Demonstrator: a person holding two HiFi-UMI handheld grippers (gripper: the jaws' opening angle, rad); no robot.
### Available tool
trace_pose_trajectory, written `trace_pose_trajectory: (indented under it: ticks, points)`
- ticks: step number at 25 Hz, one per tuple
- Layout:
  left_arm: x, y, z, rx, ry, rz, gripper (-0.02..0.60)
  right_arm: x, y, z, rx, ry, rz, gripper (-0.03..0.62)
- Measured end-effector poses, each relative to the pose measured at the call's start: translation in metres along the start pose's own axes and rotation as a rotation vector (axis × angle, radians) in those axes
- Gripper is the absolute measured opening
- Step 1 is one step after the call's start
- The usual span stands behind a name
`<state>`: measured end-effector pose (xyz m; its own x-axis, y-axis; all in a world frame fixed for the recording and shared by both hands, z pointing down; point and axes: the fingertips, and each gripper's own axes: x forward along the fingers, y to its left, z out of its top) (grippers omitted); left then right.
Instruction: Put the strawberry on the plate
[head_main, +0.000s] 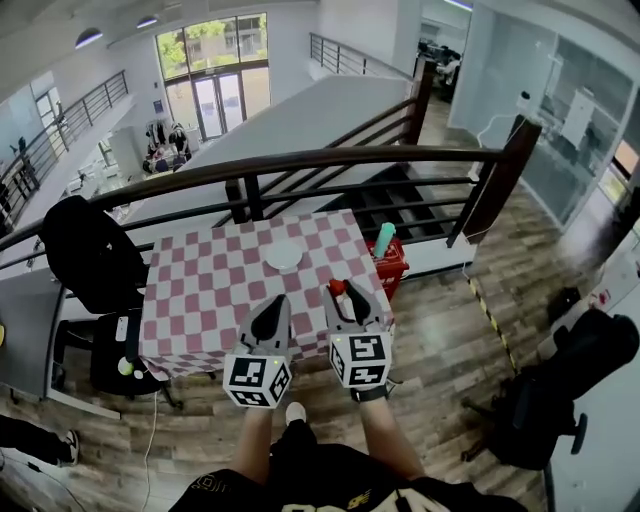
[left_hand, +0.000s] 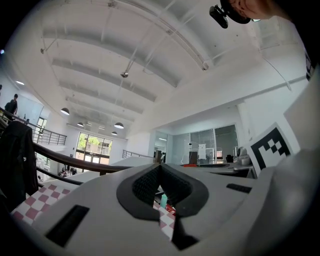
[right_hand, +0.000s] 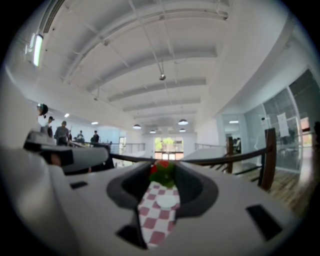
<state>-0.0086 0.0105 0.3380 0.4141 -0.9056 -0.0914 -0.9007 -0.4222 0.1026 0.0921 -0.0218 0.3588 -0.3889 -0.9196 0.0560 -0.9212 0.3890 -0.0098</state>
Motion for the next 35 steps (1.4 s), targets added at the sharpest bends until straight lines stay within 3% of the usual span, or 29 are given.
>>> trace_pose_trajectory:
  ticks: [4, 11, 14, 18, 26, 35]
  points:
    - [0.029, 0.041, -0.005, -0.031, 0.029, 0.008, 0.009, 0.054, 0.013, 0.003, -0.017, 0.021, 0.021, 0.152]
    - [0.072, 0.112, 0.0, -0.055, 0.006, -0.001, 0.008, 0.14, 0.046, 0.007, -0.044, 0.024, 0.074, 0.152]
    - [0.085, 0.131, 0.0, -0.075, 0.005, -0.027, 0.009, 0.166, 0.052, 0.009, -0.038, 0.028, 0.083, 0.152]
    - [0.094, 0.156, -0.01, -0.103, 0.02, -0.004, 0.009, 0.183, 0.053, 0.0, -0.027, 0.045, 0.074, 0.153]
    - [0.109, 0.167, -0.032, -0.143, 0.056, -0.012, 0.009, 0.197, 0.045, -0.014, -0.04, 0.085, 0.055, 0.153]
    - [0.147, 0.187, -0.044, -0.111, 0.087, 0.014, 0.009, 0.24, 0.037, -0.017, -0.03, 0.084, 0.089, 0.153]
